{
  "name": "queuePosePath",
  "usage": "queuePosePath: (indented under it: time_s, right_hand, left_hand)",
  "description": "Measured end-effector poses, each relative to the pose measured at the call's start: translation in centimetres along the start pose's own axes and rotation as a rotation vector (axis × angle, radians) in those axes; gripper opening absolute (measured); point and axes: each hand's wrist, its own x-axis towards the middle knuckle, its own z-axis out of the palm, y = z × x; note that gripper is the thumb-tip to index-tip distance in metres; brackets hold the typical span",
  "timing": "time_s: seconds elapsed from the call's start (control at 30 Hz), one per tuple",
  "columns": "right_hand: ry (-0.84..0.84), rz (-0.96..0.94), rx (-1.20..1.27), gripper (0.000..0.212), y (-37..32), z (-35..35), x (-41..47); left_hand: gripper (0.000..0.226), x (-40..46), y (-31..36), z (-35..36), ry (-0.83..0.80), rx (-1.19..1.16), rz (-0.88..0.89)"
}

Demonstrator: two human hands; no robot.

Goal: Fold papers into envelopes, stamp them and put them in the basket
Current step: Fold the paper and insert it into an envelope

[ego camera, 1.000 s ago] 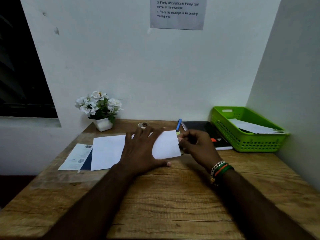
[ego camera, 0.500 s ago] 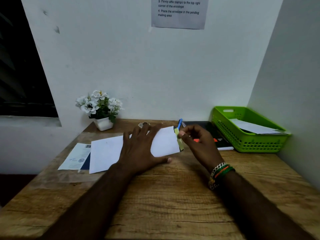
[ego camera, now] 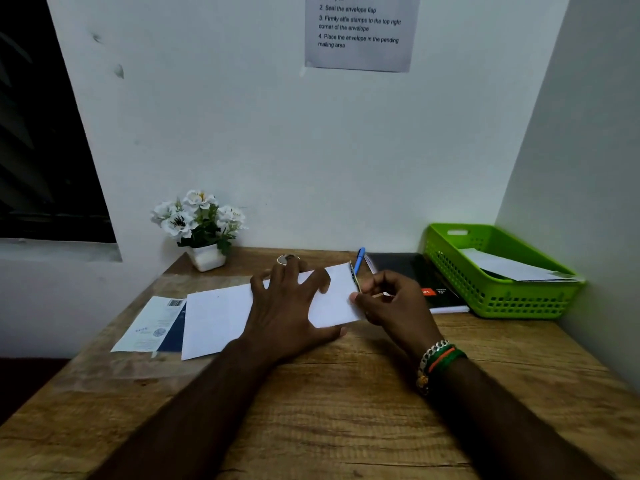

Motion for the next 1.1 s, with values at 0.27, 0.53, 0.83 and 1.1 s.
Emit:
queuePosePath:
  time_s: [0.27,0.53,0.83,1.1]
  right_hand:
    - [-0.107,0.028,0.013,0.013,-0.2,0.1,-0.3]
    - [0.06,0.123,0.349,0.019,-1.7,-0.8,-0.3]
    - [0.402,-0.424,0.326,0.016,-9.8,0.7,-4.1]
    - [0.106,-0.785,-0.13,0.038,-13.4,1.6,-7.2]
  left_hand:
    - [0.075,0.2,0.4,-0.3,-0.031,-0.032,-0.012]
    - [0.065,0.2,1.8,-1.4,0.199,-0.288,0.072]
    - [0.027,-0.6,8.2,-9.0,0.634,-0.693,-0.035]
    - [0.026,-1.8,8.9,-14.8,0.595,-1.333,-0.298]
